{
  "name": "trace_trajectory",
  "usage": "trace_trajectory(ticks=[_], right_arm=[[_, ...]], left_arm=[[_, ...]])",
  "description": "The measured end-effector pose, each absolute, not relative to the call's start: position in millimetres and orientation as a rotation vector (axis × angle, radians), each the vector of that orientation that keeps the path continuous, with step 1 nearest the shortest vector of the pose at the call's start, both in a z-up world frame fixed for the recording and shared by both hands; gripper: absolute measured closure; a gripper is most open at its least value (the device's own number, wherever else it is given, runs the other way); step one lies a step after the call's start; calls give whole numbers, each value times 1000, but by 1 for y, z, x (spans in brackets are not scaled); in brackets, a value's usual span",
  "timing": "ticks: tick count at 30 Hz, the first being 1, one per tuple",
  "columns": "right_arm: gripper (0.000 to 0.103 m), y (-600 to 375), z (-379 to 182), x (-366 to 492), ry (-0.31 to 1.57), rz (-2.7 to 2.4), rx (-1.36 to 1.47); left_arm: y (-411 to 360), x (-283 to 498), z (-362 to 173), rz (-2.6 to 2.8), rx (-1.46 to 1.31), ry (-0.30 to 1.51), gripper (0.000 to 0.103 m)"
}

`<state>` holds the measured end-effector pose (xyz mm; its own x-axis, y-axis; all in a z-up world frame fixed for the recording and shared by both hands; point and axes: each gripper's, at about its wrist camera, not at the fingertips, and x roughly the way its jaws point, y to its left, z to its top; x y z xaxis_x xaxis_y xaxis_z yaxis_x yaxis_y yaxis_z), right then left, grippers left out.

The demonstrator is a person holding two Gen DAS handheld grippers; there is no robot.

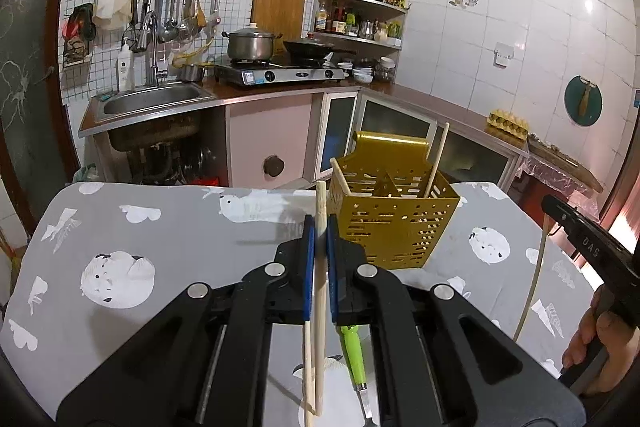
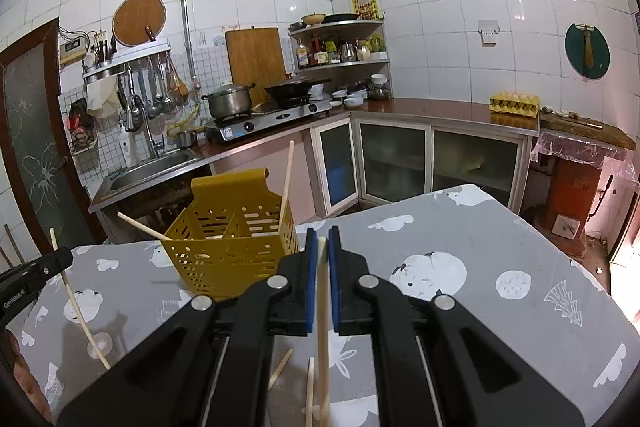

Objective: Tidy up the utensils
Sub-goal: 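Lift the held chopsticks with both tools and carry them above the yellow holder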

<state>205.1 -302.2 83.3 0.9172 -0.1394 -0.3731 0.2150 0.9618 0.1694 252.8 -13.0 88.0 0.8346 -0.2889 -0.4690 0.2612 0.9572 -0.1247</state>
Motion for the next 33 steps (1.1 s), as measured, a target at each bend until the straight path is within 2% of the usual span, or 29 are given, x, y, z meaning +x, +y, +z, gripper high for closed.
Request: trace_trajectory(ticks=[15, 33], right_arm=[[97, -302, 108, 212, 292, -166, 208], [97, -303, 213, 289, 106, -155, 199]], left_arm=[[-26, 251, 115, -324, -49, 428, 99], [-66, 305, 222, -369, -87, 213, 99]])
